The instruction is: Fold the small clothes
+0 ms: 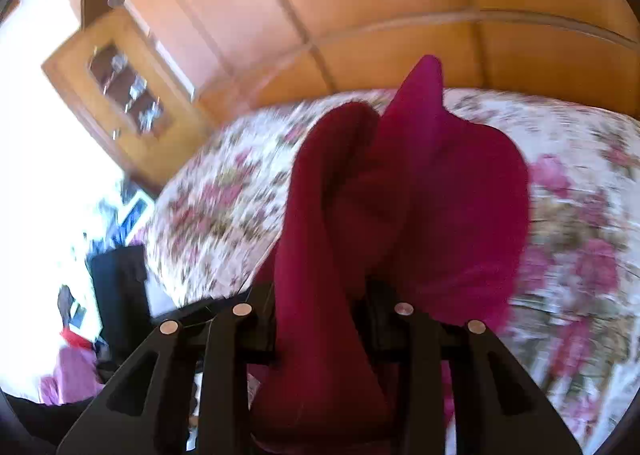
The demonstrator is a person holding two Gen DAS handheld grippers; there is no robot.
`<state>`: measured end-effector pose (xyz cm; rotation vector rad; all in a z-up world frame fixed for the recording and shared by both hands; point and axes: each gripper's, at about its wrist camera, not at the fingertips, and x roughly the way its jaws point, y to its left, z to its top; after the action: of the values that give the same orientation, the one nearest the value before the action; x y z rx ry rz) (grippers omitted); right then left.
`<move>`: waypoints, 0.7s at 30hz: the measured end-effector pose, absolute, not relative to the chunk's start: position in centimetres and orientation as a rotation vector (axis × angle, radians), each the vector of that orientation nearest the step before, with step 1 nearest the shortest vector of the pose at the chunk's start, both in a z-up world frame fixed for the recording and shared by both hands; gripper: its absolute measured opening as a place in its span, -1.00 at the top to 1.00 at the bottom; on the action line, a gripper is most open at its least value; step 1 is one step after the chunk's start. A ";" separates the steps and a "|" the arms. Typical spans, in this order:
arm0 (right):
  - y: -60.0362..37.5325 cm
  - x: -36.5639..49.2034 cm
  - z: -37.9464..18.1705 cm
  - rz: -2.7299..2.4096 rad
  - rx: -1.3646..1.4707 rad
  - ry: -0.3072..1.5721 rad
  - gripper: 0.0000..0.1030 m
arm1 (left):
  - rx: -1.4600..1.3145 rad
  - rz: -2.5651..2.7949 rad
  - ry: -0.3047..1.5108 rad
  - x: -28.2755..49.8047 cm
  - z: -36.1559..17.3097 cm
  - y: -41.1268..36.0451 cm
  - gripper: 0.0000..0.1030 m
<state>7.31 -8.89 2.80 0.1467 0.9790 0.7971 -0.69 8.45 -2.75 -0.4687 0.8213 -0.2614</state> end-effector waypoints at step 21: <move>-17.4 0.2 1.7 0.860 0.159 0.983 -0.36 | -0.752 -0.440 0.859 0.2 0.8 12.3 -0.34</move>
<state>0.20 -17.44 1.67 0.1588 0.9827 0.8598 0.24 12.34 0.78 -0.7523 0.8591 -0.4396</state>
